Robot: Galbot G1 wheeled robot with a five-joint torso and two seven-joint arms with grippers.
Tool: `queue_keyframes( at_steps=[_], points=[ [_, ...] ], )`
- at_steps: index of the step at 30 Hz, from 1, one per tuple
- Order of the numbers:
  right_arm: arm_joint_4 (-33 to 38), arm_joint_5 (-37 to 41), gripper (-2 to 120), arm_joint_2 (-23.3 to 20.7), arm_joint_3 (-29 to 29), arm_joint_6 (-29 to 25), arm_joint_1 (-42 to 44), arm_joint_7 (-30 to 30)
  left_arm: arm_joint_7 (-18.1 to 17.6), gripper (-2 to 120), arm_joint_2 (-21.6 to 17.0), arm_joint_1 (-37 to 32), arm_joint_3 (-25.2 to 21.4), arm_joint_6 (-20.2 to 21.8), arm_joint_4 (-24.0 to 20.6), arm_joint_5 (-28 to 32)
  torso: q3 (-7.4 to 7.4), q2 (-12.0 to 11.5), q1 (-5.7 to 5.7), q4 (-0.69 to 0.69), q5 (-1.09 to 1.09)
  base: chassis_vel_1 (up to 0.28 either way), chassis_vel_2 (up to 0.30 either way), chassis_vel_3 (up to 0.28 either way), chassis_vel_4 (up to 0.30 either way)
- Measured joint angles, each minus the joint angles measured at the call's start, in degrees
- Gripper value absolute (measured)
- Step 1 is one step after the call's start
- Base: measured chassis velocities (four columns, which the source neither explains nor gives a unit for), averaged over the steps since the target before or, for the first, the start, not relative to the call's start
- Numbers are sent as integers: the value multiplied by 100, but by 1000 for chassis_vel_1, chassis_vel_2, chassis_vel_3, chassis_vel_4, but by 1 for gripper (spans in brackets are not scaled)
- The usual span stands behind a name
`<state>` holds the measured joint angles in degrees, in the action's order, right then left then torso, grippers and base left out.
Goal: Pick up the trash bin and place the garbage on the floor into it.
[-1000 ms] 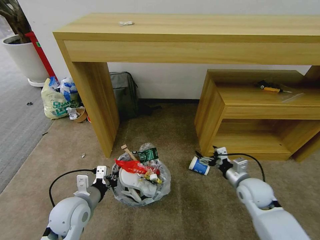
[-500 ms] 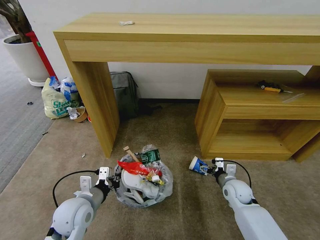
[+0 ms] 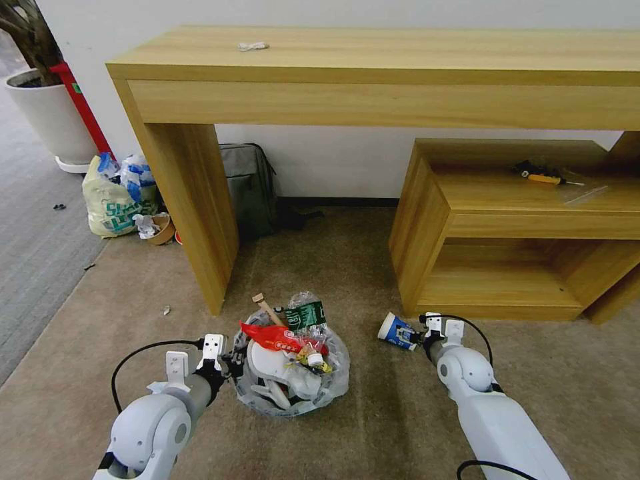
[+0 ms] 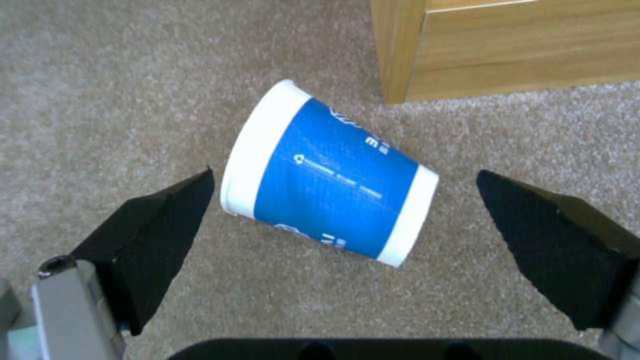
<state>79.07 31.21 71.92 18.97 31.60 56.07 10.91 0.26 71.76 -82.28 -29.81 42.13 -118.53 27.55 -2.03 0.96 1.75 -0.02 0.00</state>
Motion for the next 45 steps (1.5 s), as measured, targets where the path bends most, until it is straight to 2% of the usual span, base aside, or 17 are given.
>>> queue_keyframes(
  at_steps=[2,11,25,29,32,33,35,37,39,41,43,44,45],
  points=[
    [-60,53,100,96,-157,215,-167,302,6,0,22,1,24,0,2,-12,0,0,0,1,0,0,0,0,0],
    [-304,256,100,248,-386,650,-487,990,9,0,20,-4,12,0,1,-30,0,0,0,0,0,0,0,0,0],
    [-926,442,100,486,-423,706,-868,1276,13,0,43,-10,15,0,-9,-67,0,0,1,1,0,0,0,0,0],
    [-1035,546,96,534,-414,706,-938,1333,12,0,31,-17,-8,0,-17,-69,0,0,0,1,0,0,0,0,0],
    [-1097,571,83,563,-411,695,-961,1368,11,0,34,-16,-9,0,-18,-69,0,0,0,1,-1,0,0,0,0],
    [-1097,571,83,563,-411,695,-961,1368,11,0,34,-16,-9,0,-18,-69,0,0,0,1,-1,0,0,0,0],
    [-1140,573,72,570,-404,663,-962,1373,11,0,34,-12,-9,0,-18,-68,0,0,0,0,0,0,0,0,0],
    [-1148,572,70,570,-403,649,-962,1373,11,0,33,-11,-9,0,-18,-68,0,0,0,0,0,0,0,0,0],
    [-1157,552,58,570,-399,608,-948,1374,11,0,33,-6,-9,0,-12,-68,0,0,0,1,0,0,0,0,0],
    [-1157,547,55,567,-399,598,-937,1374,11,0,34,-6,-6,0,-8,-68,0,0,0,1,0,0,0,0,0],
    [-1153,540,43,551,-400,579,-898,1370,13,0,37,-6,6,0,2,-66,0,0,0,0,0,0,0,0,0],
    [-1153,540,43,551,-400,579,-898,1370,13,0,37,-6,6,0,2,-66,0,0,0,0,0,0,0,0,0],
    [-1153,534,38,547,-401,569,-886,1361,14,0,37,-6,7,0,3,-64,0,0,0,0,0,0,0,0,0]
  ],
)
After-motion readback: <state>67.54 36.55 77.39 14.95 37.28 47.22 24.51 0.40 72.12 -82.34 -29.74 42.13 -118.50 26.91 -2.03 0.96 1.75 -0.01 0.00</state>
